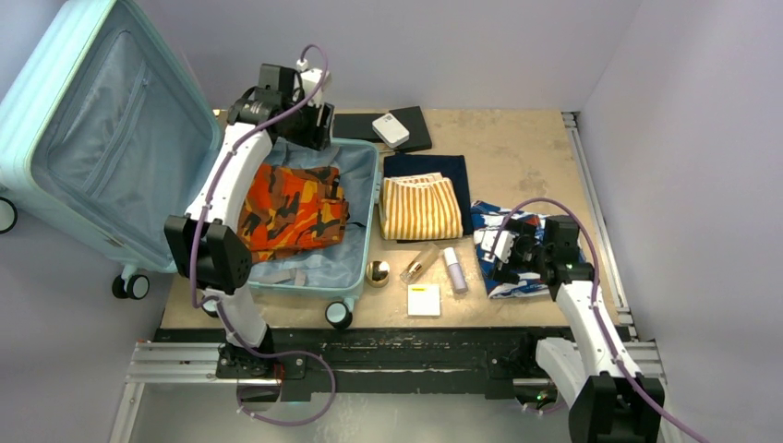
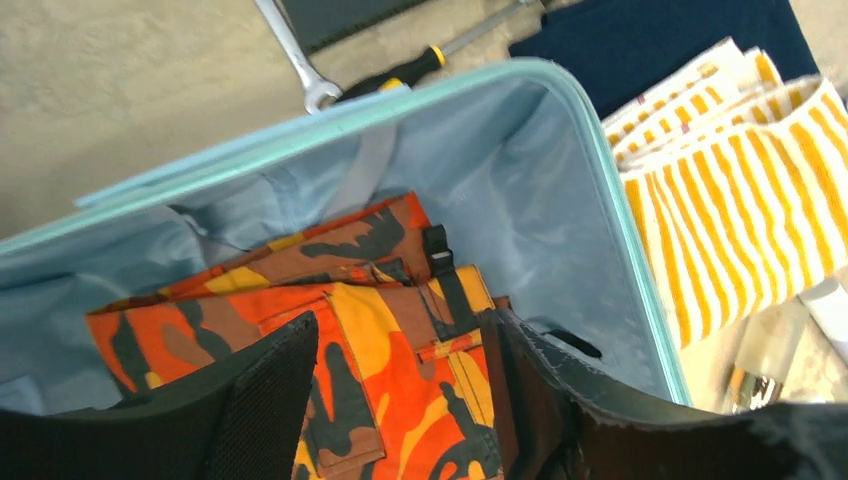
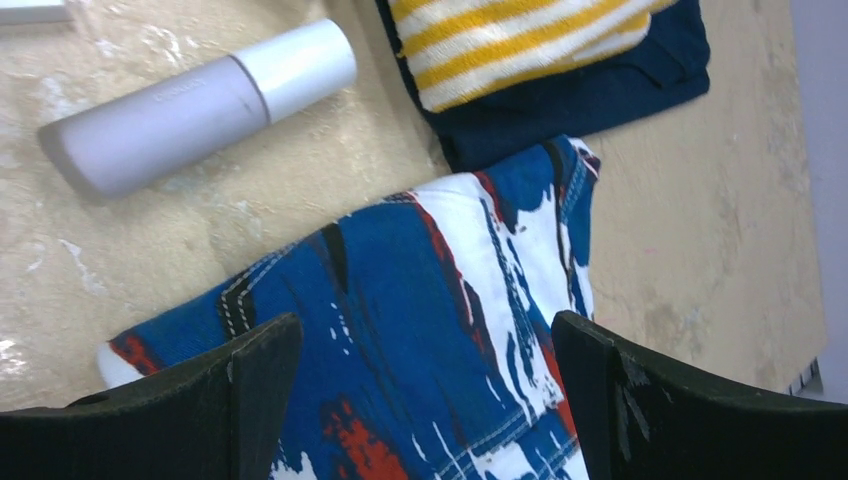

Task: Pack the luggage
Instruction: Pick up the clothes at the center of the board.

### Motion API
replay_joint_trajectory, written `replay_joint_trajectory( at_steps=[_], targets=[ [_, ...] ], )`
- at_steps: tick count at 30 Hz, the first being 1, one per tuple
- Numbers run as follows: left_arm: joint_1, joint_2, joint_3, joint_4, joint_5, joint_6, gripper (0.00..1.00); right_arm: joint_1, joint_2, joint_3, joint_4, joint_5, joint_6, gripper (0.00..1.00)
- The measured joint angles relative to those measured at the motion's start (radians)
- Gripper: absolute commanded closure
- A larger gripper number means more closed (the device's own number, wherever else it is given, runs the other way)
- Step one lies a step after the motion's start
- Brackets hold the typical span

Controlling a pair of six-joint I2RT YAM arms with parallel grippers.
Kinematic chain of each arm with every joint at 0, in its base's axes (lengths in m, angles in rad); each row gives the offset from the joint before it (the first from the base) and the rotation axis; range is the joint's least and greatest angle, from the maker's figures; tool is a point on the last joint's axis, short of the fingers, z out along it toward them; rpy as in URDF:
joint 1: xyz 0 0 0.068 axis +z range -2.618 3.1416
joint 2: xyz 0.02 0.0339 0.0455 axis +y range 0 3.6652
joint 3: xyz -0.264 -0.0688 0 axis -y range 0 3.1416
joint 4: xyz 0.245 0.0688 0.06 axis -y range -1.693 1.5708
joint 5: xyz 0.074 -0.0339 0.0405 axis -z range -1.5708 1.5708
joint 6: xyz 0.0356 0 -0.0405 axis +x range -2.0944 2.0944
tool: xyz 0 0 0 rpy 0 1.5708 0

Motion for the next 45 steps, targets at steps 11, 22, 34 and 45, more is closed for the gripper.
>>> replay_joint_trajectory(
  at_steps=[11, 22, 34, 45],
  targets=[
    [-0.003, -0.013, 0.252, -0.076, -0.229, 0.002, 0.17, 0.127, 0.049, -0.026, -0.015, 0.019, 0.006, 0.01],
    [-0.003, -0.079, 0.254, -0.124, -0.381, 0.058, 0.03, 0.191, 0.137, -0.026, 0.023, 0.095, 0.077, 0.04],
    [-0.003, -0.107, 0.272, -0.145, -0.446, 0.097, 0.02, 0.198, 0.227, -0.072, 0.156, 0.172, 0.150, 0.50],
    [-0.003, -0.107, 0.272, -0.155, -0.427, 0.097, 0.02, 0.198, 0.260, -0.050, 0.170, 0.214, 0.188, 1.00]
  ],
)
